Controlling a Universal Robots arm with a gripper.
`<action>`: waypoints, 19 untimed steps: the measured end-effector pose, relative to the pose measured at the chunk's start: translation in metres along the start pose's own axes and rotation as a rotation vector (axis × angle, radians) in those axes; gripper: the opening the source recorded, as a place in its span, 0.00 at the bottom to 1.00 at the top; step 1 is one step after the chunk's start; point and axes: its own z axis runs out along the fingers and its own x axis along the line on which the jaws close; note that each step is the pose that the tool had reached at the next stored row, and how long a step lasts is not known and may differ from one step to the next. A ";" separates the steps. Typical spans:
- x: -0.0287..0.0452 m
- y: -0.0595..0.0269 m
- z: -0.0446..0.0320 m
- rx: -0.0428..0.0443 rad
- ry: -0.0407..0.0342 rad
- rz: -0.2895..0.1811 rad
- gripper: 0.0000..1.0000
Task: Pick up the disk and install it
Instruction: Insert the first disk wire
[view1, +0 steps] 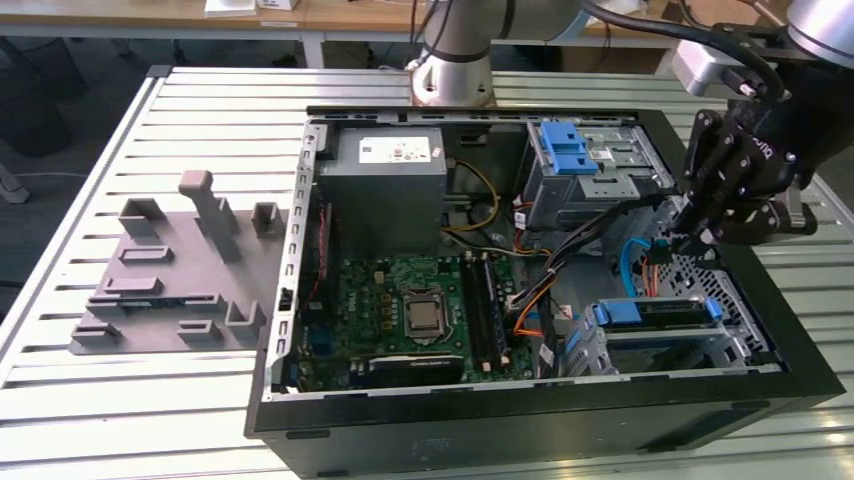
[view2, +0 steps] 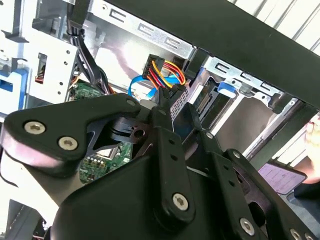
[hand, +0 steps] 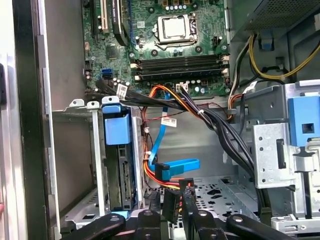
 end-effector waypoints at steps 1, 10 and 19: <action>-0.0009 0.0001 0.0009 0.0005 0.0050 0.002 0.31; -0.0128 0.0011 0.0055 0.0043 0.0469 0.014 0.30; -0.0094 0.0010 0.0059 0.0051 0.0502 0.004 0.16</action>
